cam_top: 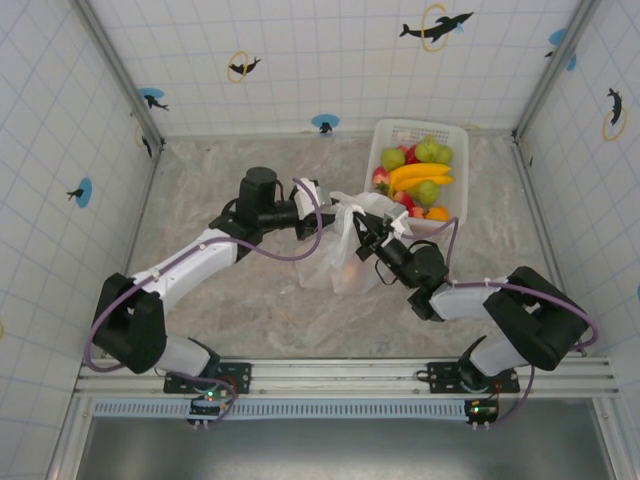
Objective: Place the fake fruits into the plastic bag and tie a complex knot
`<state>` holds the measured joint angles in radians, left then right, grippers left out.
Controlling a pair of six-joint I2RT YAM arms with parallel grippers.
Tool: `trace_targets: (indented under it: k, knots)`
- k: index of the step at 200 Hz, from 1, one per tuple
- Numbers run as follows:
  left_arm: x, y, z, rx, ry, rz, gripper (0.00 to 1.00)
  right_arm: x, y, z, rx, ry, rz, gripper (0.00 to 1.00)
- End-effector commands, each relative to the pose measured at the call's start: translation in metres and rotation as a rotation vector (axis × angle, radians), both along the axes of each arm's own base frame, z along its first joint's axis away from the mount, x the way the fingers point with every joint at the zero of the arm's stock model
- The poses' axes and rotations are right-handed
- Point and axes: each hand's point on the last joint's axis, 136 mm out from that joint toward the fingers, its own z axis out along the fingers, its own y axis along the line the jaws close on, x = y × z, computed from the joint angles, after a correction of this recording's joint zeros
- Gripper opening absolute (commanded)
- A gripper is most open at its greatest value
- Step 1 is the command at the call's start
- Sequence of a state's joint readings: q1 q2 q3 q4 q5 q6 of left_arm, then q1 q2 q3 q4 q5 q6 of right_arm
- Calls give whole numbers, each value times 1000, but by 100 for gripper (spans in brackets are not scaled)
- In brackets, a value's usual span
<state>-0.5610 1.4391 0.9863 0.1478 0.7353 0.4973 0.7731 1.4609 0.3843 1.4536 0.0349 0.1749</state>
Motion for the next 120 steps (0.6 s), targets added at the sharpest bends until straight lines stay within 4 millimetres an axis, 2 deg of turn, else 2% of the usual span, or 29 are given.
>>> trace_targets:
  k: [1, 80, 120]
  knots:
    - [0, -6, 21, -44, -51, -44, 39, -2, 3, 18, 34, -35, 11, 0]
    - [-8, -8, 29, -67, -45, -94, 36, -1, 7, 16, 21, -28, 23, 0]
    - [-6, -8, 25, -47, -29, -86, 22, 0, 7, 17, 20, -29, 18, 0]
